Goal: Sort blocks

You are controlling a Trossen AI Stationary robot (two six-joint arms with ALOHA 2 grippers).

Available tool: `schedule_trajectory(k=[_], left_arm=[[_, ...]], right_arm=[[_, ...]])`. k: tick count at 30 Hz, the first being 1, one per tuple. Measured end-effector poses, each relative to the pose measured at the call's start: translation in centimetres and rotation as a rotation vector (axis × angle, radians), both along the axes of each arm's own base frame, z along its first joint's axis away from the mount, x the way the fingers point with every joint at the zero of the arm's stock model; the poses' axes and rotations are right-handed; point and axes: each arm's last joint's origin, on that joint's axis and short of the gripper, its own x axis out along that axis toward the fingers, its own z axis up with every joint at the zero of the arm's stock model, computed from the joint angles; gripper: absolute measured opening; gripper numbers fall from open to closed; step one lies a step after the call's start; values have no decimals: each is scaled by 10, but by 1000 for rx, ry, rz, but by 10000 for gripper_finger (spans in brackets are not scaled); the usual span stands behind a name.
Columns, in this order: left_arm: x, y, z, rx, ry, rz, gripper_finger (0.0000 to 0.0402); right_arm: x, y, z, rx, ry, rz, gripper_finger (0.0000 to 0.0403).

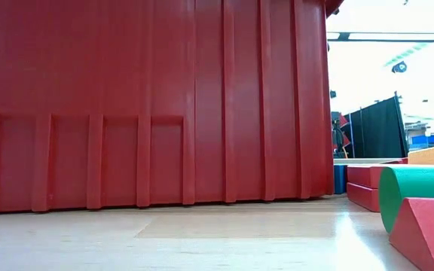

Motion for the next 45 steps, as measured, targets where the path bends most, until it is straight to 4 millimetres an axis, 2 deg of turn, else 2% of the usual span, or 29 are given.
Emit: schedule_trajectory(k=[20,45], left_arm=[[3,1,1,14,-24,65,273],[6,-1,2,37,-72,51,273]], right_arm=[[0,0,0,11,-3,-8,0],[0,0,0,11,-3,-7,0]])
